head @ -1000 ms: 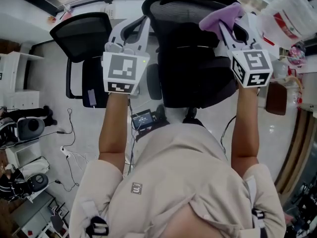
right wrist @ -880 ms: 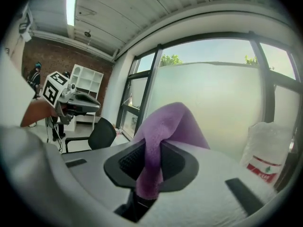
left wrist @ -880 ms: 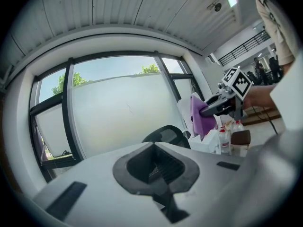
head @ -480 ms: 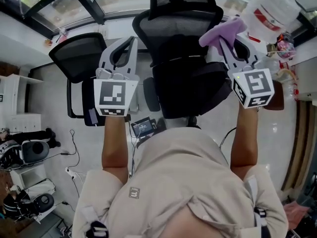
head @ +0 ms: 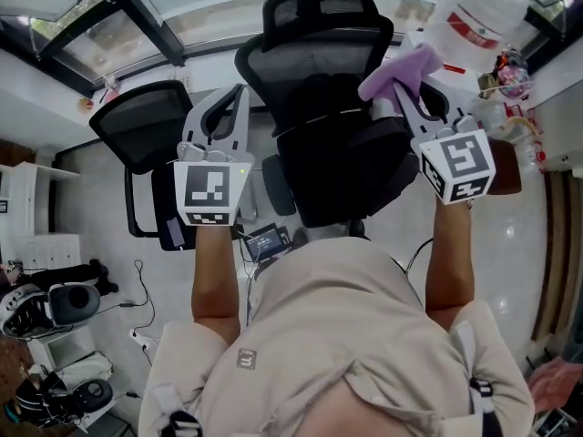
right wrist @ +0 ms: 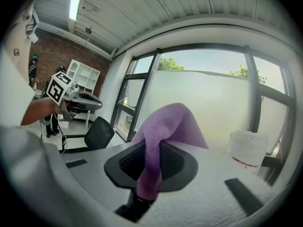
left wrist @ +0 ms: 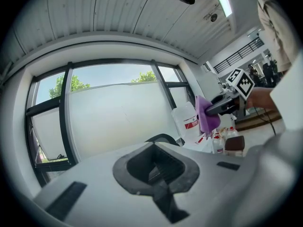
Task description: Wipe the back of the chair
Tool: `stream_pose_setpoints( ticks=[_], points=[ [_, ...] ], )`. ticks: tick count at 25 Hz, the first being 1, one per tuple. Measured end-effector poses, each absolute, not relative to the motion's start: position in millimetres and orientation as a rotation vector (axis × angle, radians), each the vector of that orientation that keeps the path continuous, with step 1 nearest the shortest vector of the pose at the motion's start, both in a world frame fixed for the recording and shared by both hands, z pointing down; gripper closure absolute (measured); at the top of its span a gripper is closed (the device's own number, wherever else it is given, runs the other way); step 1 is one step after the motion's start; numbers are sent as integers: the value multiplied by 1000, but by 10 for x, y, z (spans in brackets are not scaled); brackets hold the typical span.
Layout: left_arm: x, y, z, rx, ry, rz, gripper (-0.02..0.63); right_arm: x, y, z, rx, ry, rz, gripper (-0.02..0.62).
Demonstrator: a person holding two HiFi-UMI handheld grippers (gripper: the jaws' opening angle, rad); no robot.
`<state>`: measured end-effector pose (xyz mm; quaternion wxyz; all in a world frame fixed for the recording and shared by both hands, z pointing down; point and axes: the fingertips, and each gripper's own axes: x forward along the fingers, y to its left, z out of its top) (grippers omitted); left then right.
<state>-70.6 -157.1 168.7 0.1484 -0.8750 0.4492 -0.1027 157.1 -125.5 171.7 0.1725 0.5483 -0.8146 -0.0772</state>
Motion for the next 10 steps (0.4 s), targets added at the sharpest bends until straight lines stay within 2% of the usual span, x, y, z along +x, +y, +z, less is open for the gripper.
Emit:
stream_pose_setpoints(
  ticks=[10],
  points=[
    [-705,-1556,1737,-2533,1268,-299,597,1548,-1207,1722,1561,-2298,-213,551]
  ],
)
